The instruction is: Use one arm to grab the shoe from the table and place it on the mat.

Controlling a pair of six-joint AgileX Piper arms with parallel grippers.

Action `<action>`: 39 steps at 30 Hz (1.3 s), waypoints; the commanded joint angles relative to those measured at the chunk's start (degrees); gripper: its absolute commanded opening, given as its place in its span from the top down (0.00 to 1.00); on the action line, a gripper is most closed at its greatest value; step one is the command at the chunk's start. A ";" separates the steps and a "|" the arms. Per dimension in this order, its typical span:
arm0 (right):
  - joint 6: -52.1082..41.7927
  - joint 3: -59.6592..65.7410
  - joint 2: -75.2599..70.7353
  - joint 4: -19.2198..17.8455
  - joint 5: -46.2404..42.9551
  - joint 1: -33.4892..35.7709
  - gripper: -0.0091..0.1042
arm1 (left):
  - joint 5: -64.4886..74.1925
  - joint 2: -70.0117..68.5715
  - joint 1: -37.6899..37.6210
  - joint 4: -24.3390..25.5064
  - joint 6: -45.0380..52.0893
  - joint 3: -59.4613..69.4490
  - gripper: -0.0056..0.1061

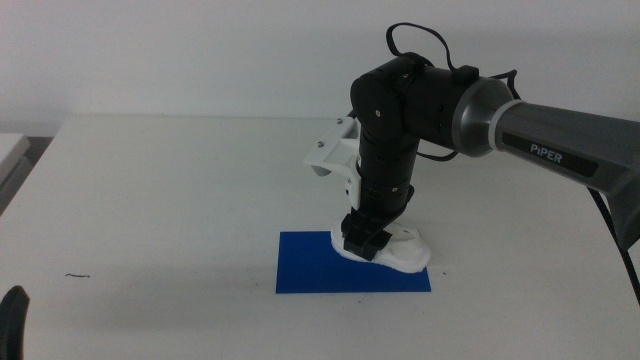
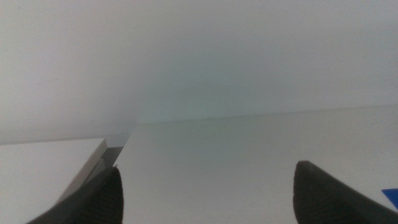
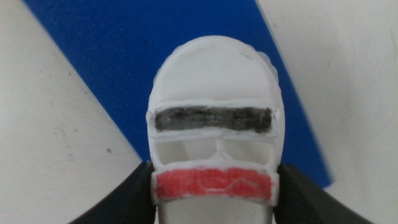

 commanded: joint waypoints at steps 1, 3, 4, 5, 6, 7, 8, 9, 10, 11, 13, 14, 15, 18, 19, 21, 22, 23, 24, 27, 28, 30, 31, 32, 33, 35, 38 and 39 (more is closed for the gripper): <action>-6.97 -0.45 -0.41 -0.20 -1.78 0.02 0.83 | -0.68 0.28 -0.01 -0.23 -0.08 0.02 0.11; -13.54 -0.45 -0.32 -0.06 -4.33 0.02 0.84 | -0.68 0.28 -0.01 -0.23 -0.08 0.02 0.11; -15.94 -0.45 -0.32 0.17 -4.88 0.02 0.84 | -0.68 0.28 -0.01 -0.23 -0.08 0.02 0.11; -19.04 -0.45 -0.32 0.36 -5.32 0.02 0.84 | -0.68 0.28 -0.01 -0.23 -0.08 0.02 0.11; -22.15 -0.45 -0.04 0.67 -5.41 0.02 0.84 | -0.68 0.28 -0.01 -0.23 -0.08 0.02 0.11; -24.86 -0.45 -0.01 0.84 -5.41 0.02 0.84 | -0.68 0.28 -0.01 -0.23 -0.08 0.02 0.11; -27.06 -0.45 0.31 1.11 -5.41 0.02 0.84 | -0.68 0.28 -0.01 -0.23 -0.08 0.02 0.11; -28.52 -0.45 0.61 1.57 -5.41 0.02 0.84 | -0.68 0.28 -0.01 -0.23 -0.08 0.02 0.11; -29.17 -0.45 1.06 2.12 -5.41 0.02 0.84 | -0.68 0.28 -0.01 -0.23 -0.08 0.02 0.11; -29.71 -0.45 1.43 2.53 -5.41 0.02 0.84 | -0.68 0.28 -0.01 -0.23 -0.08 0.02 0.11; -29.97 -0.45 2.38 2.96 -6.40 0.02 0.84 | -0.68 0.28 -0.01 -0.23 -0.08 0.02 0.11; -29.97 -0.45 2.66 3.64 -6.87 0.02 0.84 | -0.68 0.28 -0.01 -0.23 -0.08 0.02 0.11; -29.97 -0.45 2.84 4.08 -7.41 0.02 0.84 | -0.68 0.28 -0.01 -0.23 -0.08 0.02 0.11; -29.97 -0.45 3.49 4.30 -8.02 0.02 0.82 | -0.68 0.28 -0.01 -0.23 -0.08 0.02 0.11; -29.97 -0.45 3.63 4.13 -8.02 0.02 0.80 | -0.68 0.28 -0.01 -0.23 -0.08 0.02 0.11; -29.97 -0.45 4.00 4.13 -7.73 0.02 0.74 | -0.68 0.28 -0.01 -0.23 -0.08 0.02 0.11; -29.97 -0.35 4.00 4.13 -7.73 0.02 0.70 | -0.68 0.28 -0.01 -0.23 -0.08 0.02 0.11; -29.97 -0.35 4.00 4.28 -7.83 0.02 0.64 | -0.68 0.28 -0.01 -0.23 -0.08 0.02 0.11; -29.97 -0.35 4.00 4.80 -7.95 0.02 0.57 | -0.68 0.28 -0.01 -0.23 -0.08 0.02 0.11; -29.97 -0.35 4.00 6.76 -8.23 0.02 0.38 | -0.68 0.28 -0.01 -0.23 -0.08 0.02 0.11; -29.97 -0.35 4.00 7.18 -8.23 0.02 0.33 | -0.68 0.28 -0.01 -0.23 -0.08 0.02 0.11; -28.45 0.14 2.48 7.61 -8.61 -0.22 0.28 | -0.68 0.28 -0.01 -0.23 -0.08 0.02 0.11; -26.92 1.16 0.78 7.49 -9.26 -0.56 0.28 | -0.68 0.28 -0.01 -0.23 -0.08 0.02 0.11; -24.71 3.06 -1.82 6.87 -11.01 -0.96 0.28 | -0.68 0.28 -0.01 -0.23 -0.08 0.02 0.11; -21.77 5.93 -5.21 5.76 -13.71 -1.59 0.28 | -0.68 0.28 -0.01 -0.23 -0.08 0.02 0.11; -13.71 13.19 -13.19 2.96 -20.43 -3.25 0.28 | -0.68 0.28 -0.01 -0.23 -0.08 0.02 0.11; 5.57 27.82 -28.62 -3.81 -34.27 -7.20 0.28 | -0.68 0.28 -0.01 -0.23 -0.08 0.02 0.11; 10.99 33.32 -34.40 -5.51 -37.66 -9.30 0.28 | -0.68 0.28 -0.01 -0.23 -0.08 0.02 0.11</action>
